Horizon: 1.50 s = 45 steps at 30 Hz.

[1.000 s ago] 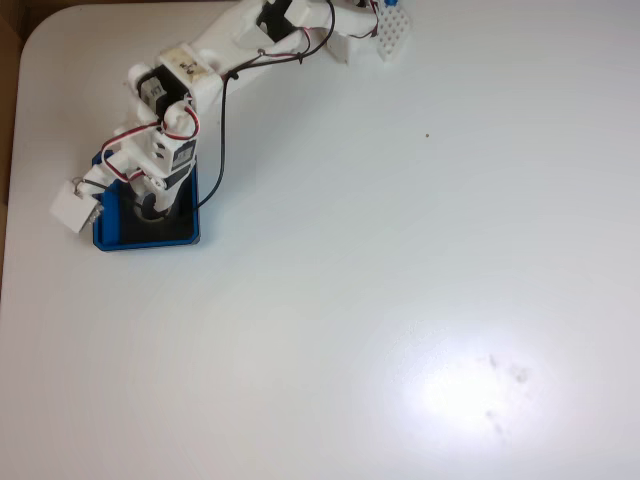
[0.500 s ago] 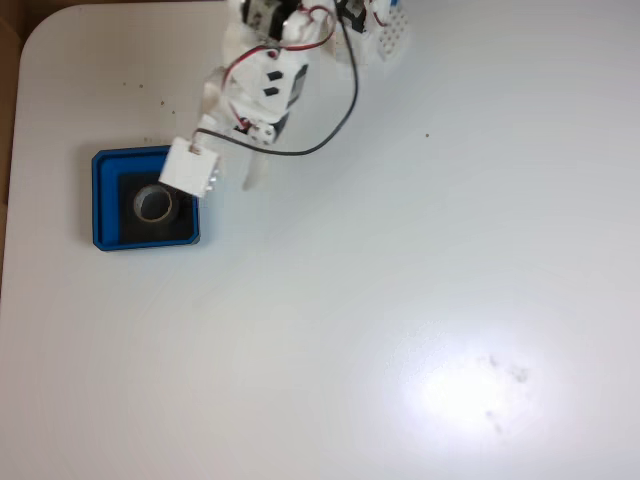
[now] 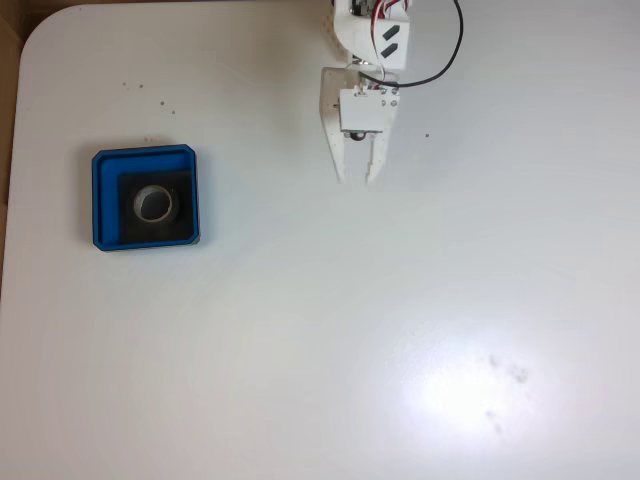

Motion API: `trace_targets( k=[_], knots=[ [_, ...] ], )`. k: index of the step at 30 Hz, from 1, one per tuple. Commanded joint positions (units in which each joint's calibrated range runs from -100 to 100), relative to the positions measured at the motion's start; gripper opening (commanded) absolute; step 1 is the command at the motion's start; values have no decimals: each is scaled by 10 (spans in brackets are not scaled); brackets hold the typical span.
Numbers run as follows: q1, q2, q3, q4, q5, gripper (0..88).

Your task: Pick the black tape roll and drop it in the blue box

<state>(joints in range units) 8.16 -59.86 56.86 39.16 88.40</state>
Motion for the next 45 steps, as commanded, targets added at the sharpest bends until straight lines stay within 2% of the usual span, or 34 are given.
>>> trace_targets(
  k=[1,8,18,45],
  knots=[
    [-27,-85,101,-43,1,132],
    [-58,-166,200,-49,2,132],
    [-58,-309,357,-49,0,132],
    [-58,-368,420,-49,3,131]
  ],
)
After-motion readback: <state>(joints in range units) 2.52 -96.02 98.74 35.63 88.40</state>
